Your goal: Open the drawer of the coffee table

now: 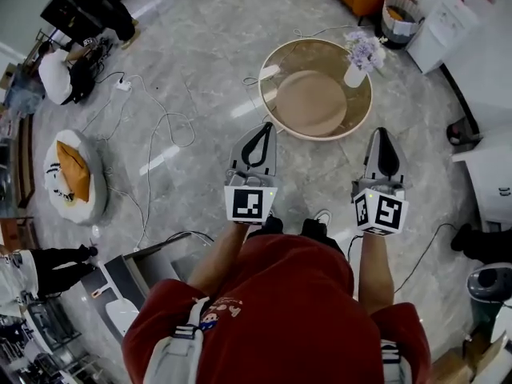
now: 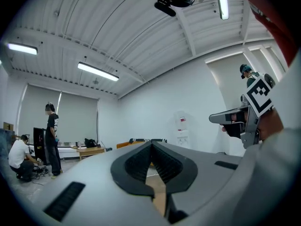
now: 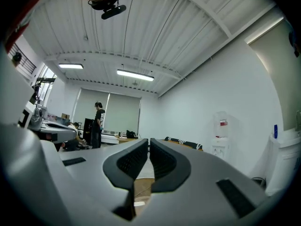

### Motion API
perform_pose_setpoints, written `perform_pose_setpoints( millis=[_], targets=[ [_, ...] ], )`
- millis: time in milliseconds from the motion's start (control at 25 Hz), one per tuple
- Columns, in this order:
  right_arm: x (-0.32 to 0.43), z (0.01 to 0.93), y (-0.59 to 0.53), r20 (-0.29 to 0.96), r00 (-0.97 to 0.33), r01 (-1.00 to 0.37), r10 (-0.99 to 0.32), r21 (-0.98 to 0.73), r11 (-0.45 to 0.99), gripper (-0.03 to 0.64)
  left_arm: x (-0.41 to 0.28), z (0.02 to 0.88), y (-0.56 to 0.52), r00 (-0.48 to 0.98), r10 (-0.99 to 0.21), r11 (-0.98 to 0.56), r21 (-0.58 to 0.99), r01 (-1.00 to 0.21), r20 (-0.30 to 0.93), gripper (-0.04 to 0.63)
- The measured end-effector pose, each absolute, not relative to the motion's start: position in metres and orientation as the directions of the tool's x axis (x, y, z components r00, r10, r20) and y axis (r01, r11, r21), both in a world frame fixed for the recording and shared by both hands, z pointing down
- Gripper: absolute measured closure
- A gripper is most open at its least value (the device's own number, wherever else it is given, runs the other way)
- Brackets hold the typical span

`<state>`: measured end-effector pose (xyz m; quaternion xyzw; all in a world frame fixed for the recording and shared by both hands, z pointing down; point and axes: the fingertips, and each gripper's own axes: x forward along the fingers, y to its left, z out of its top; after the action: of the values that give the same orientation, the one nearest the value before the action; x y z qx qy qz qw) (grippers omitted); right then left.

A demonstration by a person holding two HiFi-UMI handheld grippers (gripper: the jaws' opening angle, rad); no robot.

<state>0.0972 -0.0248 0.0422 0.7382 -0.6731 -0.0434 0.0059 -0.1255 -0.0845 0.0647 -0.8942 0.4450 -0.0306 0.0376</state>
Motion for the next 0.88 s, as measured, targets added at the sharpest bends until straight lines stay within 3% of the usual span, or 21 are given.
perform_pose_setpoints(
  millis=[560, 880],
  targets=[
    [0.155, 0.073, -0.030, 0.017, 0.101, -0.994, -0.995, 0.042, -0.101, 0.591, -0.060, 0.082, -0.089, 0.627, -0.776, -0.631, -0.115, -0.767, 0.072, 0.581],
    [0.162, 0.155, -0.038, 0.113, 0.082, -0.996, -0.990, 0.028, -0.079, 0.591, -0.024, 0.162, -0.095, 0.667, -0.723, -0.685, -0.067, -0.725, 0.178, 0.581]
  ],
)
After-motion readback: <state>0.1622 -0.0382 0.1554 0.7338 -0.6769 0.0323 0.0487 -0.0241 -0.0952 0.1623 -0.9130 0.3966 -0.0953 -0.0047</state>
